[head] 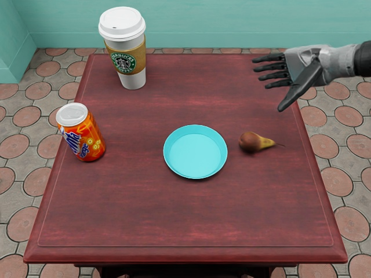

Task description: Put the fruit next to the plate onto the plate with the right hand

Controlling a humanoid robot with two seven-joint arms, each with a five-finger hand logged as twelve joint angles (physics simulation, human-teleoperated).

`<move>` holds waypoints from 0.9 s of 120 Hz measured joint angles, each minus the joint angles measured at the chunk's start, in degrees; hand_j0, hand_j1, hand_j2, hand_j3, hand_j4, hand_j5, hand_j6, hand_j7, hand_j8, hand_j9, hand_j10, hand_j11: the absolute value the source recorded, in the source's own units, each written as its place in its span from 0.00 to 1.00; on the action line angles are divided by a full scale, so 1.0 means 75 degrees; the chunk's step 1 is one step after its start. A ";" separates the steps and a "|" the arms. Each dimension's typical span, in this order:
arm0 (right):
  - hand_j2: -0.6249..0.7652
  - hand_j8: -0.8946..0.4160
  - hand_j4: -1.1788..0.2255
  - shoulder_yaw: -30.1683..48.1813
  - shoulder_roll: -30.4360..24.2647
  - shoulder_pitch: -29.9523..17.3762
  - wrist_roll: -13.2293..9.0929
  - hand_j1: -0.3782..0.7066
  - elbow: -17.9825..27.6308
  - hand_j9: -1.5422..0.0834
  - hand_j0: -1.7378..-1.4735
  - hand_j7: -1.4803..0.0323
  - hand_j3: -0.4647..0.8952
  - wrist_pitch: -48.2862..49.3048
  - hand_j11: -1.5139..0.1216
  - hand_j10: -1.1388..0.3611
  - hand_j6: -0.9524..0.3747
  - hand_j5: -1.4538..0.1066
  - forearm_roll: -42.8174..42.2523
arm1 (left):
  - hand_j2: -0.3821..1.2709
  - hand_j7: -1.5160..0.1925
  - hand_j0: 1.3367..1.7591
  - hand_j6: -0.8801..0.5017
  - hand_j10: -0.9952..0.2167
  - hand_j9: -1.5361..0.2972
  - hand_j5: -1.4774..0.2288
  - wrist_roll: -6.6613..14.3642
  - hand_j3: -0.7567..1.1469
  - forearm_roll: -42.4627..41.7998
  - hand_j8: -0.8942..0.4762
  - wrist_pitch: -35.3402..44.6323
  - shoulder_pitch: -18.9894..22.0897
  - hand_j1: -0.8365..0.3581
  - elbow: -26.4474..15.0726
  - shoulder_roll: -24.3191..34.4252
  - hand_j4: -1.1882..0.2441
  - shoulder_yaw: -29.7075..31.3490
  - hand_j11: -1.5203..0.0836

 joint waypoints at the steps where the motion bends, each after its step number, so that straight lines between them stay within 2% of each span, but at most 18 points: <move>1: 0.45 0.66 0.82 0.0001 -0.0004 -0.0003 0.0000 0.05 0.0006 0.93 0.30 0.96 0.34 0.0002 0.91 0.74 0.70 0.91 0.0000 | 0.23 0.89 0.76 0.64 0.82 0.84 0.86 0.0000 0.40 0.0000 0.65 0.0000 0.0000 0.99 0.0000 0.0000 0.83 0.0000 0.95; 21: 0.45 0.67 0.82 -0.0033 0.0089 0.0019 0.0000 0.05 0.0110 0.93 0.30 0.96 0.34 -0.0065 0.91 0.74 0.70 0.91 -0.0146 | 0.23 0.89 0.76 0.64 0.82 0.84 0.86 0.0000 0.40 0.0001 0.65 0.0000 0.0000 0.99 0.0000 0.0000 0.83 0.0000 0.95; 29: 0.45 0.67 0.82 -0.0261 0.0467 0.0173 0.0000 0.05 0.0102 0.93 0.30 0.96 0.34 -0.0258 0.91 0.74 0.70 0.91 -0.0898 | 0.23 0.89 0.76 0.64 0.82 0.84 0.86 0.0000 0.40 0.0001 0.65 0.0000 0.0000 0.99 0.0000 0.0000 0.83 0.0000 0.95; 42: 0.45 0.66 0.82 -0.1172 0.1283 0.0618 0.0000 0.05 0.0102 0.93 0.30 0.96 0.34 -0.1301 0.91 0.74 0.70 0.91 -0.2544 | 0.23 0.89 0.76 0.64 0.82 0.84 0.86 0.0000 0.40 0.0002 0.65 0.0000 0.0000 0.99 0.0000 0.0000 0.83 0.0000 0.95; 55: 0.45 0.66 0.82 -0.1770 0.2050 0.0775 0.0000 0.05 0.0049 0.93 0.30 0.96 0.34 -0.2115 0.91 0.74 0.70 0.91 -0.3881 | 0.23 0.89 0.76 0.64 0.82 0.84 0.86 0.0000 0.40 -0.0001 0.65 0.0000 0.0000 0.99 0.0000 0.0000 0.83 0.0001 0.95; 68: 0.45 0.66 0.82 -0.2213 0.2520 0.0727 0.0000 0.05 0.0002 0.93 0.30 0.96 0.34 -0.2693 0.91 0.74 0.70 0.91 -0.4441 | 0.23 0.89 0.76 0.64 0.82 0.84 0.86 -0.0001 0.40 -0.0001 0.65 0.0000 0.0000 0.99 0.0000 0.0000 0.83 0.0001 0.95; 85: 0.45 0.66 0.82 -0.2811 0.2732 0.0677 0.0000 0.06 0.0045 0.93 0.30 0.96 0.34 -0.3245 0.90 0.74 0.70 0.91 -0.4637 | 0.23 0.89 0.76 0.64 0.82 0.84 0.86 0.0000 0.40 0.0001 0.65 0.0000 0.0000 0.99 0.0000 0.0000 0.83 0.0001 0.95; 93: 0.45 0.66 0.82 -0.3016 0.2715 0.0670 0.0000 0.06 0.0351 0.93 0.30 0.96 0.34 -0.3534 0.90 0.74 0.70 0.91 -0.4624 | 0.23 0.89 0.76 0.64 0.82 0.84 0.86 0.0000 0.40 0.0000 0.65 0.0000 0.0000 0.99 0.0000 0.0000 0.83 0.0001 0.95; 108: 0.45 0.66 0.82 -0.3385 0.1617 0.0878 0.0000 0.06 0.1897 0.93 0.30 0.96 0.34 -0.4136 0.90 0.74 0.69 0.91 -0.4017 | 0.23 0.89 0.76 0.64 0.82 0.84 0.86 0.0000 0.40 -0.0001 0.65 0.0000 0.0000 0.99 0.0000 0.0000 0.83 0.0001 0.95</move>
